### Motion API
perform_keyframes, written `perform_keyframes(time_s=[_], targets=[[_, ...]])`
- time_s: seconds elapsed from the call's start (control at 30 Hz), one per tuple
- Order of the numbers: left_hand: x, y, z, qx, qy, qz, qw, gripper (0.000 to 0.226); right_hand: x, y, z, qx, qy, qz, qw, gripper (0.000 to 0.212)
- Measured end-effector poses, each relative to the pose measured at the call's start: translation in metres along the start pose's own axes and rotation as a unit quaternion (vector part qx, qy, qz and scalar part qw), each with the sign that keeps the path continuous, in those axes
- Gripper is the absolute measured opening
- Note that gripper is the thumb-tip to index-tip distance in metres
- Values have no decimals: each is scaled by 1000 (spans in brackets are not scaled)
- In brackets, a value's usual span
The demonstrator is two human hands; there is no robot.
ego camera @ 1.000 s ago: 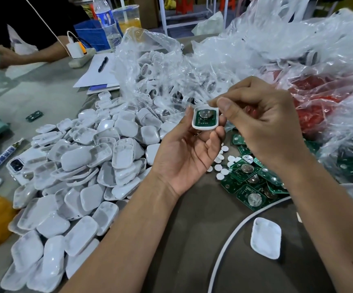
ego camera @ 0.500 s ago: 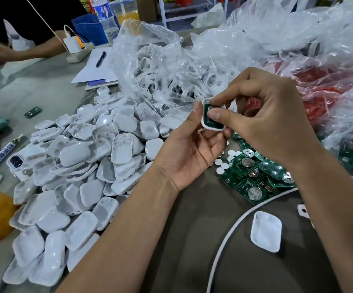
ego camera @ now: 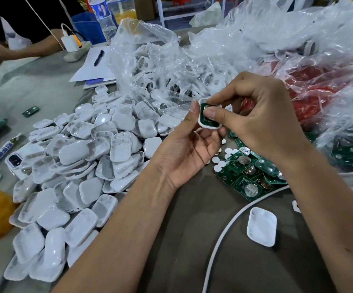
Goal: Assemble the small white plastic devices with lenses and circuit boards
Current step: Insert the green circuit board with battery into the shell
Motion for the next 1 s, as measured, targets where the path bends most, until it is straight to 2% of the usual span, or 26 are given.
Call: perform_keyframes(time_s=[0.33, 0.5, 0.63, 0.77, 0.87, 1.0], targets=[[1, -1, 0, -21, 2, 7, 1000, 38, -2, 2, -4, 32, 29, -19, 999, 21], [-1, 1, -3, -68, 3, 25, 997, 38, -2, 1, 0, 79, -1, -31, 996, 21], [-1, -1, -6, -95, 9, 25, 995, 48, -1, 0, 0, 47, -9, -48, 998, 29], [0, -1, -6, -98, 9, 28, 995, 40, -2, 5, 4, 18, -29, -24, 999, 25], [1, -1, -6, -90, 15, 28, 995, 45, -2, 7, 4, 8, -40, -7, 999, 23], [1, -2, -4, -85, 18, 22, 996, 41, -2, 7, 4, -3, -61, -11, 998, 24]])
Point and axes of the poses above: each hand's wrist, its own x-axis towards the middle knuckle, its own y-axis out of the palm, z = x × y, the point moved 4 cm from there along x, towards the middle knuckle
